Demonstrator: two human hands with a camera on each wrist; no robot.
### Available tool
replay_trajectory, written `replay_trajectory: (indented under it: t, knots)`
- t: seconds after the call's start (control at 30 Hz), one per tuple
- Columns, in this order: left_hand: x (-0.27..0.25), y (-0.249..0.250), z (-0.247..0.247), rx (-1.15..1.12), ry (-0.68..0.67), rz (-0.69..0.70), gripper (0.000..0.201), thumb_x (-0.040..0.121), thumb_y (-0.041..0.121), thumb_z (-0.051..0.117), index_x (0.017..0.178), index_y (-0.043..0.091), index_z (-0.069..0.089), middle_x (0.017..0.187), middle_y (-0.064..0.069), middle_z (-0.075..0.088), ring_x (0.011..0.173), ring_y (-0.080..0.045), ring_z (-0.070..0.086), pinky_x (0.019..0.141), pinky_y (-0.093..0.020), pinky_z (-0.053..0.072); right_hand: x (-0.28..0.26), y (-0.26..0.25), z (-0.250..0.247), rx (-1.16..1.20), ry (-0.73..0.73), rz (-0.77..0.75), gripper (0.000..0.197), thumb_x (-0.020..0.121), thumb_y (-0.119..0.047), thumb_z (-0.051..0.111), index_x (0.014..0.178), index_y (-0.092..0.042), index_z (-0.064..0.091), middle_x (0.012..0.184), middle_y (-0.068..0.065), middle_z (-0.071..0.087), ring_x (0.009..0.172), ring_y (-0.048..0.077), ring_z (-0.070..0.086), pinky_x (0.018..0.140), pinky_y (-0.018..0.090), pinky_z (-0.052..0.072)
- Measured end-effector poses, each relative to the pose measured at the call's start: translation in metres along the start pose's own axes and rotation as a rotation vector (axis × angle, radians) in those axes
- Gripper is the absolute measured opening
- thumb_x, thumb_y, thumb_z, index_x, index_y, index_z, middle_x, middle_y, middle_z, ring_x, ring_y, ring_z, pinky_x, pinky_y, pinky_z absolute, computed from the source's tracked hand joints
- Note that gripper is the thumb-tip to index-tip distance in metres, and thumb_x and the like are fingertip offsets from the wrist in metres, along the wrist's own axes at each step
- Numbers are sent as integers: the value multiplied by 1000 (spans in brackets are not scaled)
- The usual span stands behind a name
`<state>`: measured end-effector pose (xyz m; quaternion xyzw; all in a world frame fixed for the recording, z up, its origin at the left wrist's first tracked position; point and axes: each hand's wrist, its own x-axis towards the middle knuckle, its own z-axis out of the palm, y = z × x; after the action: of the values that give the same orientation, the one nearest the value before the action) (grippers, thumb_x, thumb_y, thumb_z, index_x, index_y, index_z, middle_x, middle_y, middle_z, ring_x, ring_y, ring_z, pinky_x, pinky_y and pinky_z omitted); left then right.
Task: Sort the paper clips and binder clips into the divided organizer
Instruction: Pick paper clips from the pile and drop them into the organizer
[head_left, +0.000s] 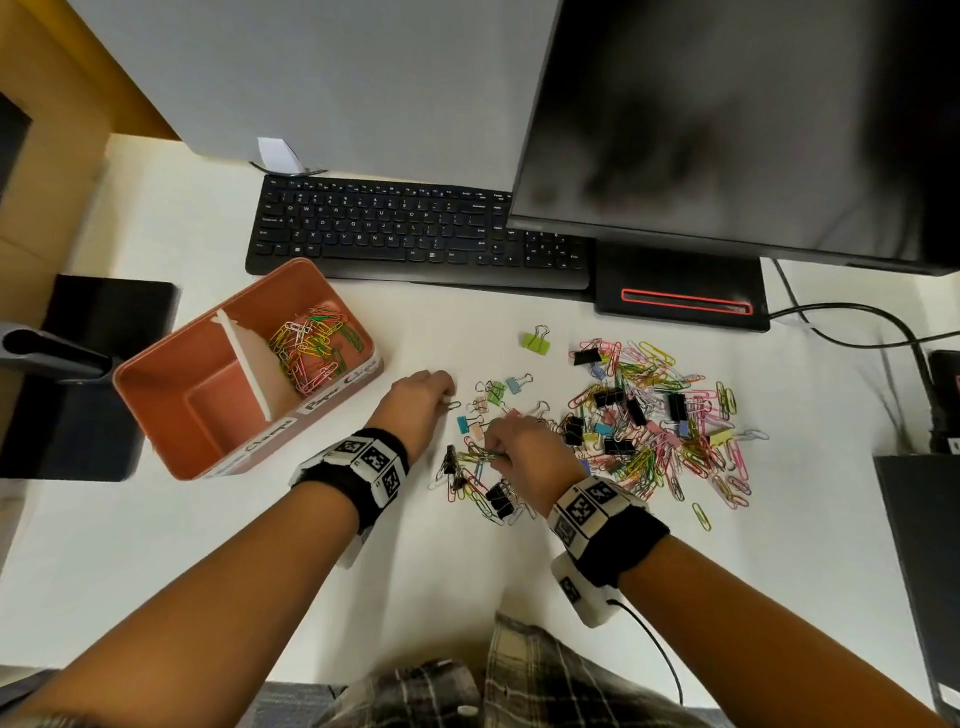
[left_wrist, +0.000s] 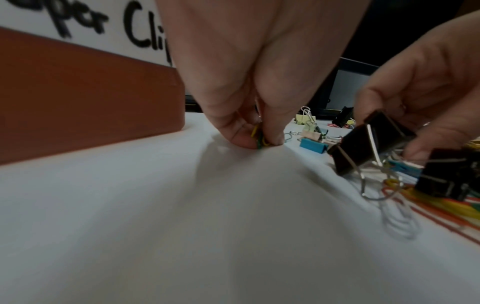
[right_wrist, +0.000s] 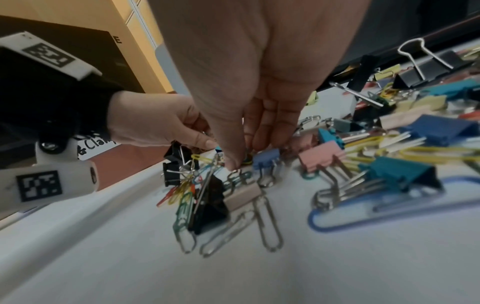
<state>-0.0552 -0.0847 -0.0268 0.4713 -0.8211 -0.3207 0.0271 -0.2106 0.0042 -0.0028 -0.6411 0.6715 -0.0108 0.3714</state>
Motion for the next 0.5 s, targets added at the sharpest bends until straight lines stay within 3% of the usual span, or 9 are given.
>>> replay_trajectory:
  t: [0.1, 0.17, 0.27, 0.33, 0.43, 0.5]
  knots:
    - [-1, 0, 3, 48, -25, -28, 14, 89, 3, 49, 96, 6, 61, 94, -14, 60, 88, -31, 56, 78, -35, 46, -1, 0, 3, -25, 4, 11, 25, 88, -9, 55, 113, -14, 57, 109, 9, 60, 102, 25, 56, 86, 34, 48]
    - [-2, 0, 4, 54, -32, -35, 17, 89, 1, 48, 96, 5, 62, 96, -14, 60, 90, -32, 56, 80, -36, 46, 0, 0, 5, -63, -11, -11, 23, 90, -8, 51, 110, -12, 61, 110, 10, 58, 101, 27, 57, 86, 34, 48]
    - [-10, 2, -3, -44, 3, -74, 16, 90, 3, 50, 98, 5, 64, 98, -14, 62, 93, -29, 57, 79, -28, 41, -1, 0, 0, -38, -20, -14, 18, 91, -10, 51, 105, -7, 63, 108, 10, 54, 92, 25, 57, 83, 31, 47]
    - [-21, 6, -16, -115, 87, -50, 12, 88, 4, 55, 94, 5, 65, 95, -12, 64, 88, -25, 58, 77, -23, 40, -3, 2, -7, -3, -10, -23, 17, 92, -14, 52, 101, -6, 64, 103, 9, 57, 86, 21, 54, 83, 30, 47]
    - [-42, 12, -52, -146, 266, 11, 6, 85, 6, 62, 88, 6, 66, 87, -5, 63, 75, -14, 52, 67, -14, 37, -6, -9, -28, 45, 48, -48, 16, 92, -18, 53, 101, -10, 65, 98, 5, 64, 80, 12, 51, 73, 18, 41]
    - [-52, 7, -84, -188, 369, -48, 4, 84, 7, 63, 87, 9, 65, 87, 1, 61, 77, -12, 52, 68, -14, 34, -1, -29, -44, 48, 127, -117, 15, 91, -18, 54, 100, -12, 65, 94, 4, 66, 80, 14, 54, 71, 20, 42]
